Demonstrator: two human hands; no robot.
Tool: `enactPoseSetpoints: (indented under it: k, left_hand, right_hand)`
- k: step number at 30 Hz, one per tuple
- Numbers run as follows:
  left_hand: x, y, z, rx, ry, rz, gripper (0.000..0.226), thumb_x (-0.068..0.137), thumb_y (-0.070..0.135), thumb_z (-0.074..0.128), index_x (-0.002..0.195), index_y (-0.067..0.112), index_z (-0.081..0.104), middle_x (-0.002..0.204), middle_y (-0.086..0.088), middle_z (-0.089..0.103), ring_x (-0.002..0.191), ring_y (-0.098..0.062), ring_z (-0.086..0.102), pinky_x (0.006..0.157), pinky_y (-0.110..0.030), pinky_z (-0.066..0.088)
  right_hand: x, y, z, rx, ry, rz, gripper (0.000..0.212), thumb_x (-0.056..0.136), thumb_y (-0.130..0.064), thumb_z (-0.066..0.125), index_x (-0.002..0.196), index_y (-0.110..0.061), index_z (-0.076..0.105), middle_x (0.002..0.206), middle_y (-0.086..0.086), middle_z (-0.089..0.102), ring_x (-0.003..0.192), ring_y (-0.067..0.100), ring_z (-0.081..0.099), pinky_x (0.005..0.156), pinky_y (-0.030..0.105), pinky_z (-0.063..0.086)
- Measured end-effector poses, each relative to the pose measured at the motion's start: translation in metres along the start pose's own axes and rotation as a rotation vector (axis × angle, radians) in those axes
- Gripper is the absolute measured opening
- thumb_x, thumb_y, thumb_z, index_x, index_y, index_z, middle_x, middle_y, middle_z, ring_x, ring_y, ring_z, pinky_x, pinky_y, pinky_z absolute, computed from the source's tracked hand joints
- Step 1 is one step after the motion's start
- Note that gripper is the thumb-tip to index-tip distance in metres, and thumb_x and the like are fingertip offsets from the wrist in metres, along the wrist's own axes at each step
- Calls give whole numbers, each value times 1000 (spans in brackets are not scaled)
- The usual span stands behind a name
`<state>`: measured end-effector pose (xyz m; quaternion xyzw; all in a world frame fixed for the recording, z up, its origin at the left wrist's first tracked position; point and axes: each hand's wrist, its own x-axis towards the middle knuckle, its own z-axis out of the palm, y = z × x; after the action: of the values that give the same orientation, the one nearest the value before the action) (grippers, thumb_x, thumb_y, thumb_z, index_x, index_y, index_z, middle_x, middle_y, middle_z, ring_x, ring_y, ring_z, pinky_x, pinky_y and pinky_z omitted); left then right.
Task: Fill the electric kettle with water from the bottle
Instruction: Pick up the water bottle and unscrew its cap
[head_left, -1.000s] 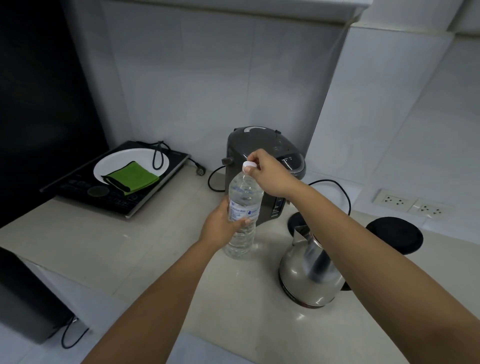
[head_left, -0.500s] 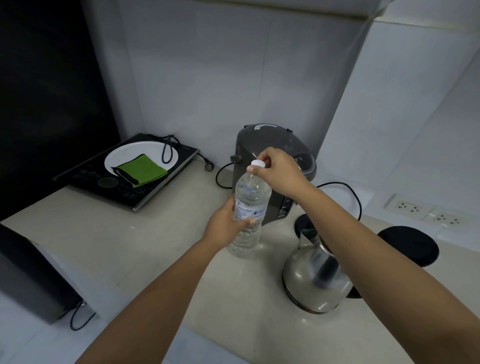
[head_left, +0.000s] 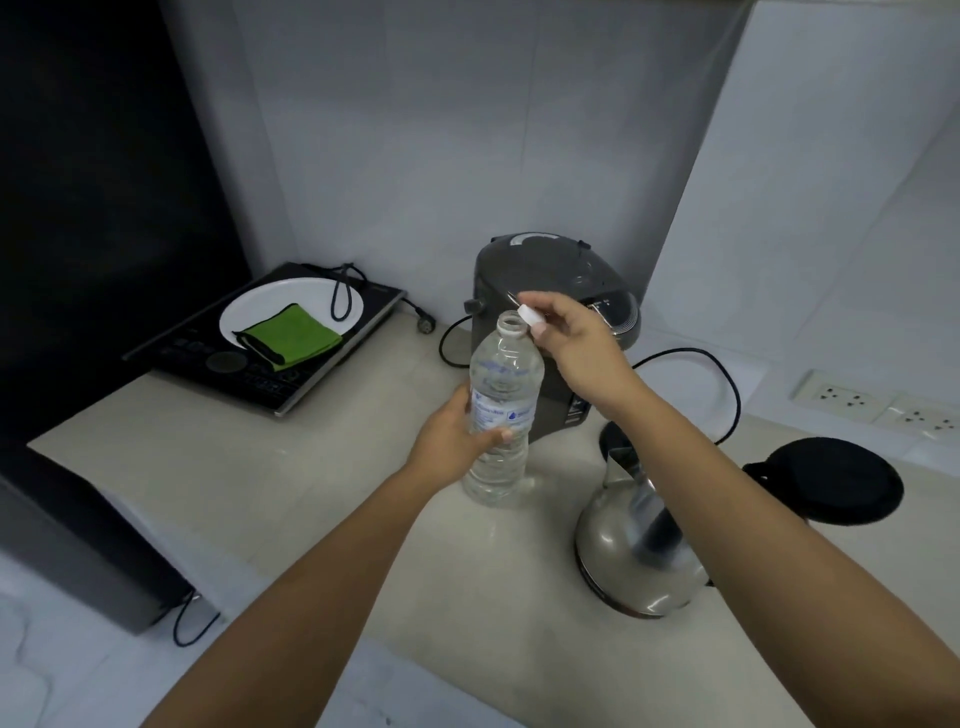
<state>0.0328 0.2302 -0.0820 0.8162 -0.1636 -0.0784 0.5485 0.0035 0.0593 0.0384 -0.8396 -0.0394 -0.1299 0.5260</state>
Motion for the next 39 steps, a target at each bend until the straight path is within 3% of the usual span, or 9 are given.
enactPoseSetpoints:
  k: [7, 14, 23, 29, 31, 34, 36, 37, 39]
  left_hand:
    - [16, 25, -26, -14, -99, 80, 86, 74, 40, 85, 144, 33, 37, 132, 23, 56, 118, 7, 53, 94, -15, 43]
    - [38, 34, -36, 15, -195, 176, 84, 68, 46, 85, 140, 36, 44, 125, 14, 67, 113, -6, 65, 101, -43, 52]
    - [38, 24, -34, 24, -147, 205, 97, 62, 63, 80, 145, 35, 39, 136, 11, 60, 122, -11, 60, 103, -42, 50]
    - [36, 23, -35, 1, -152, 250, 91, 65, 57, 79, 144, 31, 42, 133, 11, 60, 120, -9, 60, 102, -41, 51]
    - [36, 22, -35, 8, -158, 256, 92, 66, 58, 79, 145, 30, 40, 135, 11, 59, 122, -9, 59, 102, -41, 51]
    - [37, 21, -36, 1, -165, 247, 92, 66, 60, 78, 145, 31, 40, 136, 11, 58, 123, -9, 58, 101, -41, 52]
    - [37, 20, -36, 15, -158, 244, 94, 66, 62, 77, 146, 33, 38, 139, 11, 56, 125, -9, 57, 102, -41, 51]
    - [37, 20, -36, 24, -153, 243, 96, 65, 63, 77, 147, 34, 37, 140, 12, 56, 126, -9, 56, 103, -41, 50]
    - [37, 19, -36, 29, -147, 243, 97, 65, 65, 77, 148, 34, 36, 141, 12, 55, 127, -10, 55, 104, -41, 49]
  right_hand:
    - [-40, 32, 12, 251, 379, 156, 35, 94, -18, 62, 126, -31, 58, 126, -4, 62, 116, 17, 62, 102, 45, 50]
    - [-109, 60, 72, 164, 609, 282, 25, 91, -13, 66, 112, -24, 60, 119, 1, 62, 95, 4, 60, 74, 7, 46]
    - [-141, 130, 140, -348, 216, 584, 36, 89, -15, 68, 125, -10, 65, 122, 9, 63, 104, 22, 63, 83, 18, 39]
    - [-143, 142, 154, -415, 9, 651, 33, 93, -12, 60, 125, -9, 64, 122, 12, 54, 114, 28, 53, 81, 19, 34]
    - [-145, 142, 159, -414, 12, 669, 24, 90, -11, 62, 112, -13, 70, 107, 3, 50, 104, 26, 53, 77, 19, 34]
    - [-148, 149, 164, -357, 126, 691, 30, 77, -10, 58, 61, -35, 63, 83, -3, 50, 84, 22, 54, 65, 18, 37]
    - [-147, 149, 163, -329, 145, 682, 36, 80, -16, 59, 76, -51, 65, 85, -1, 56, 88, 22, 59, 72, 23, 41]
    - [-147, 144, 162, -310, 137, 704, 35, 83, -20, 63, 103, -47, 67, 98, 2, 59, 99, 23, 61, 80, 25, 44]
    - [-140, 137, 157, -214, 196, 781, 67, 84, -28, 74, 144, -23, 46, 130, 5, 55, 118, 22, 56, 99, 32, 45]
